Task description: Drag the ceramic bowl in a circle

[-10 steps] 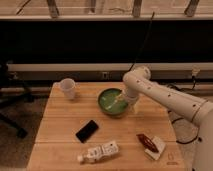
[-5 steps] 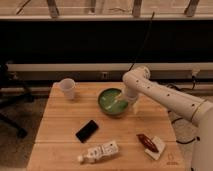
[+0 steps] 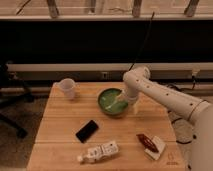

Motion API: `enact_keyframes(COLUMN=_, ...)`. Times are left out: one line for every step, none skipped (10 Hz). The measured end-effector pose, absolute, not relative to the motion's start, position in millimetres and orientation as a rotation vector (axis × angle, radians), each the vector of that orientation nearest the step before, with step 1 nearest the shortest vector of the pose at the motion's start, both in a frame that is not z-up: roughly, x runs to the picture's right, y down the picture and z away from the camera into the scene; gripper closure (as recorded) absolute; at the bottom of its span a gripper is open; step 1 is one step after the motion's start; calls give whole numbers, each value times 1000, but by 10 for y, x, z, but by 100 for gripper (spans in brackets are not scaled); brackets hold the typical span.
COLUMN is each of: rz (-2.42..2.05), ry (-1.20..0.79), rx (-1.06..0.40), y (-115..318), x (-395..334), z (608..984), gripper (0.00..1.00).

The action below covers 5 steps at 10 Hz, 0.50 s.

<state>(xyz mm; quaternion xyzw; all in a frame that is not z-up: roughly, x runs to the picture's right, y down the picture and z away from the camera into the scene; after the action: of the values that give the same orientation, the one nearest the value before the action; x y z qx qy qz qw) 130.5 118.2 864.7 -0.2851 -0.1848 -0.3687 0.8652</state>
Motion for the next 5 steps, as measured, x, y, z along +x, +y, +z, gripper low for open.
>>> enact_keyframes(rz=-782, ry=-392, rx=-604, y=1210, x=1289, z=8678, gripper=20)
enact_keyframes(rz=-787, ry=-392, rx=-611, y=1247, x=1297, z=8701, gripper=20)
enact_keyframes(rz=-790, ry=-392, rx=-615, y=1272, x=1307, z=8715, gripper=20)
enact_keyframes(rz=-793, ry=-391, rx=-620, y=1316, x=1325, z=8734, gripper=22)
enact_keyframes(rz=-794, ry=-392, rx=-616, y=1329, x=1336, z=8742, gripper=30)
